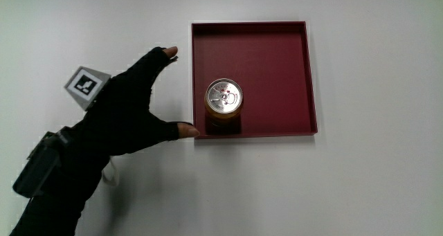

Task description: Pick red bull from plate

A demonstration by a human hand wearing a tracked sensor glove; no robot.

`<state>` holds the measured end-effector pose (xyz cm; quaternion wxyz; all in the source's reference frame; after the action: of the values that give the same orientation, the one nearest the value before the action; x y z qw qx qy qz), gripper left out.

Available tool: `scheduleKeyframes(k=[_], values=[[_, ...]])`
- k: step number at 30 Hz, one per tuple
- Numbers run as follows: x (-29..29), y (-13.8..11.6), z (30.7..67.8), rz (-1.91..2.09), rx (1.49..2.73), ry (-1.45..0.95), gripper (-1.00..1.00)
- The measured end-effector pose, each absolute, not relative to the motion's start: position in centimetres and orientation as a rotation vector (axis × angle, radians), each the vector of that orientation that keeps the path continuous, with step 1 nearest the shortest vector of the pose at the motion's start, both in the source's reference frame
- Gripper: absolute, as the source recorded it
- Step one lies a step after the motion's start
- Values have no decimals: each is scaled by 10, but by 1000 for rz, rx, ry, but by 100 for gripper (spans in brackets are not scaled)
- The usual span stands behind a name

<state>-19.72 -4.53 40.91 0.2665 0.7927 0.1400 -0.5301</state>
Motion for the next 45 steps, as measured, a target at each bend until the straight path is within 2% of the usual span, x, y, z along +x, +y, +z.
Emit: scheduleKeyframes(k=[2, 3, 6, 10, 15, 17, 22, 37, 45], values=[[-192, -47, 414, -1372, 2151, 329, 0], [-187, -47, 414, -1422, 2109, 338, 0], [-177, -49, 422, -1435, 2088, 353, 0], [-166, -52, 433, -1381, 2101, 335, 0], [-150, -54, 444, -1454, 2016, 337, 0], [-145, -54, 448, -1392, 2056, 332, 0], [-132, -53, 458, -1413, 2033, 371, 0], [-127, -51, 465, -1405, 2088, 368, 0], [-130, -50, 468, -1420, 2124, 348, 42]])
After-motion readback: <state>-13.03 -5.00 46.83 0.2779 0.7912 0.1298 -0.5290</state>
